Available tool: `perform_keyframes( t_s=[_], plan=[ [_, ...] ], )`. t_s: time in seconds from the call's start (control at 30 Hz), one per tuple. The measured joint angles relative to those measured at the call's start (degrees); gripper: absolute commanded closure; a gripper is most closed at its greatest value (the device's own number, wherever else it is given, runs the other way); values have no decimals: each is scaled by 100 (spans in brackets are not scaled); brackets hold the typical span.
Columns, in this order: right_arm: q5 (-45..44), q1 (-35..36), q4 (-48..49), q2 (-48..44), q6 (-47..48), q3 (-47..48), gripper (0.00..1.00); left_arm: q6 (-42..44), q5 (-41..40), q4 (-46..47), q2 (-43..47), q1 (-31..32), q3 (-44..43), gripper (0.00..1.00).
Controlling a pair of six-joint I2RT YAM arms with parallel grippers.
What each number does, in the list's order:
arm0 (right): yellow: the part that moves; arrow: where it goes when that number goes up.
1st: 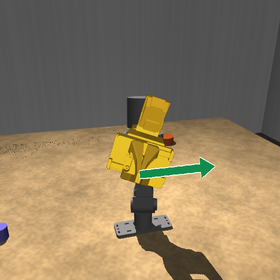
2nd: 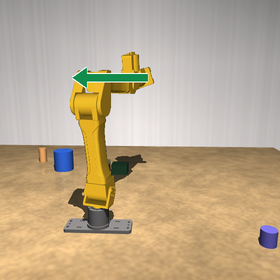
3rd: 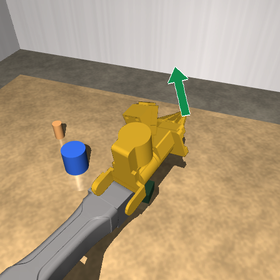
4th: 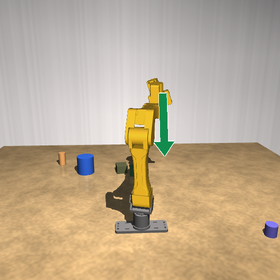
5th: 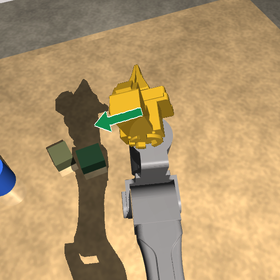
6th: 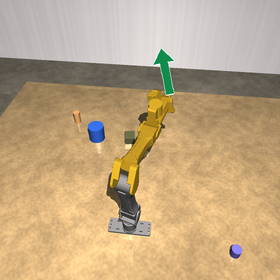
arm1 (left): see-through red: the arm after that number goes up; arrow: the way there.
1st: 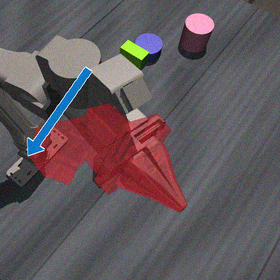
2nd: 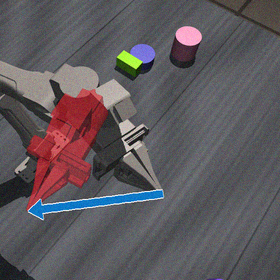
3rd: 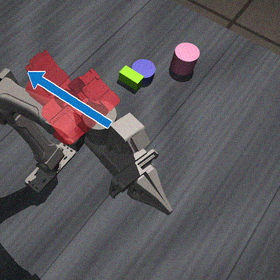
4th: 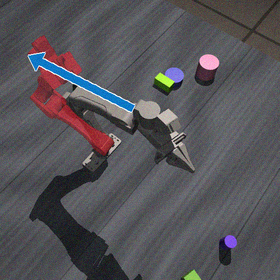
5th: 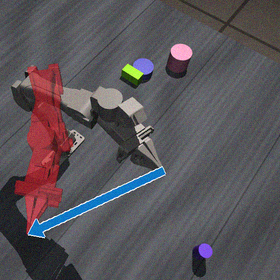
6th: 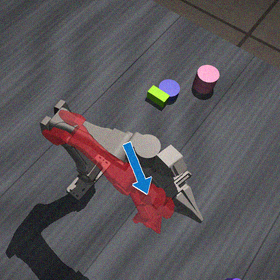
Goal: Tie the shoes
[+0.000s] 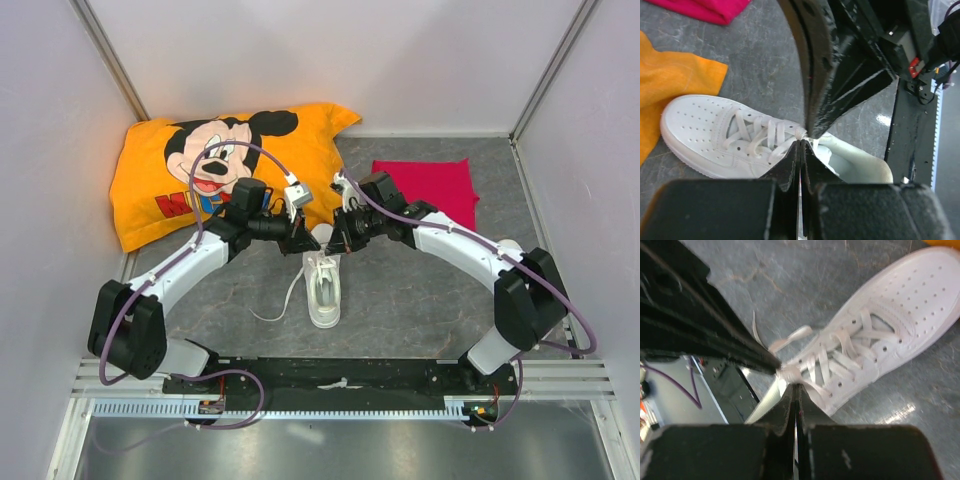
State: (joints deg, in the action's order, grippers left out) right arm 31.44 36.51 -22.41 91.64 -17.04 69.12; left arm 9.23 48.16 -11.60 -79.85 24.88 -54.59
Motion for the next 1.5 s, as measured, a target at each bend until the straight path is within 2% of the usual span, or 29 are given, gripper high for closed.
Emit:
perform_keyframes(
  t_s=[0.27, 0.57, 0.73, 0.97, 1.5],
  plan=[
    [15, 0, 938, 57, -1196, -404, 100, -424, 144, 116, 7, 0, 254, 98],
    [-616, 0, 2411, -455, -2951, -1862, 100, -1029, 225, 520, 245, 0, 570, 98],
    [-761, 0, 3307, -684, -3604, -2361, 100, -1137, 284, 584, 302, 0, 750, 98],
    [-529, 2, 4024, -592, -4050, -2498, 100, -1235, 262, 614, 337, 0, 986, 98],
    [-103, 0, 4673, -321, -4135, -2756, 100, -1169, 44, 448, 354, 0, 1176, 96]
  ],
)
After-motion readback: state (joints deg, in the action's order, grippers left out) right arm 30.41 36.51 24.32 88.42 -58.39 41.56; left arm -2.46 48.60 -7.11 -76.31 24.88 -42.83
